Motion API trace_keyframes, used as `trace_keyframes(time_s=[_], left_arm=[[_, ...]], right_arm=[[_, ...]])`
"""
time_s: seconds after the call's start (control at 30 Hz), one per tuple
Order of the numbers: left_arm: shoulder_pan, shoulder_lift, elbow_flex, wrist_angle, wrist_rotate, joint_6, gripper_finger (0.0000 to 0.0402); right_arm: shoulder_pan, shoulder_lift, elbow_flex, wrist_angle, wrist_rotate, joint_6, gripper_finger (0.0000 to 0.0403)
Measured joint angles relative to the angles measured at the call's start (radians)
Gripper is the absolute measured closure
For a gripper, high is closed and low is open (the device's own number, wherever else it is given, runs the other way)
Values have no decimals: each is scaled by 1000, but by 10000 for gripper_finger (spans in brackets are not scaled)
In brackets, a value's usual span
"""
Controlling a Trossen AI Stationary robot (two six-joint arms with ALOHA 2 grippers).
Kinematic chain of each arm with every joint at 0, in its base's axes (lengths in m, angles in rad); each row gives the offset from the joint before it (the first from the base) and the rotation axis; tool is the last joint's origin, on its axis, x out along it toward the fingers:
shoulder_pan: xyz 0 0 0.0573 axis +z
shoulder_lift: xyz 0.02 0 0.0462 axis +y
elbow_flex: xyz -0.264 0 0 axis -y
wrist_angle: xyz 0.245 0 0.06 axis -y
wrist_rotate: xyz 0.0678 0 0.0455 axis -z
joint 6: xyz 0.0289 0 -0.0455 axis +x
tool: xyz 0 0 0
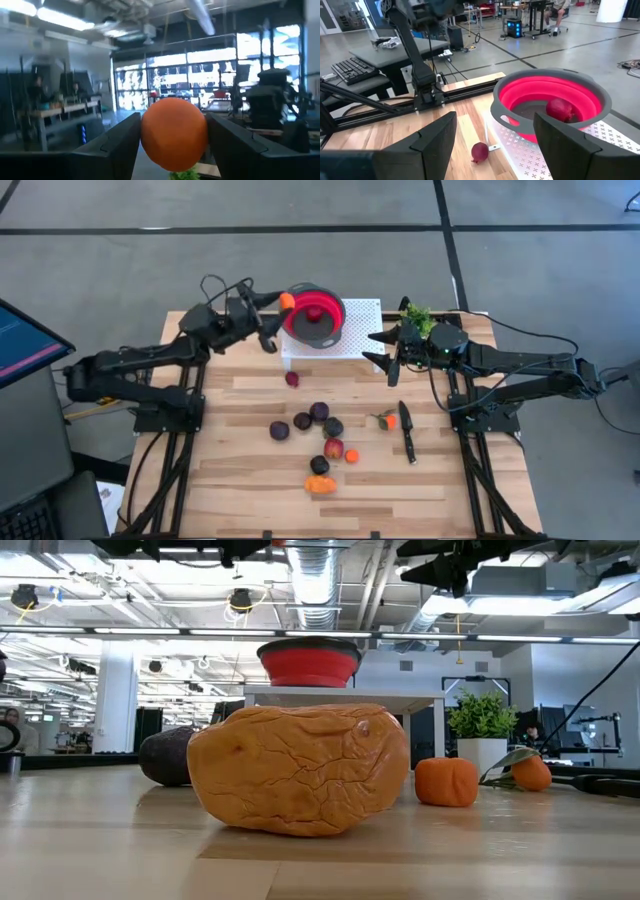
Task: Pick & Place Fruit
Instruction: Put the left tangerine into the strainer bowl on the shelf
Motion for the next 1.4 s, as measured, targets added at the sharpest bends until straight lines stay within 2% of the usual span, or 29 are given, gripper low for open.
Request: trace_keyframes(time_s=[0.17,0.53,0.83,1.13,1.4], left_arm=[[59,70,29,-2,0,-134,188],[127,232,80,-16,0,-137,188],[130,333,80,-40,1,-137,188],[130,391,79,-144,1,-137,188],[130,402,79,-153,1,-138,188]], right_arm=[[0,0,0,3,0,0,143],[0,0,0,0,0,0,143],[0,0,0,-1,0,0,143],[0,0,0,-10,0,0,143],[0,0,0,-20,0,0,143]])
